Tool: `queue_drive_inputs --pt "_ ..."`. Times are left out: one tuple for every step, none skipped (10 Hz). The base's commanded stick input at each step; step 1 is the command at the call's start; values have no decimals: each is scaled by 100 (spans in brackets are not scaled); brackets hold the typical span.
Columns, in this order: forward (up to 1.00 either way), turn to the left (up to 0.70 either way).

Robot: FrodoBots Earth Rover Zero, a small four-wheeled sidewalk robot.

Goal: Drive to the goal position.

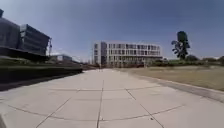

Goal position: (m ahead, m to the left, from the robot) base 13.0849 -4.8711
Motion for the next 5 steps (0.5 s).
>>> queue_drive_inputs --pt "70 1" --pt "70 1" --pt "70 1" --pt "70 1" --pt "70 1"
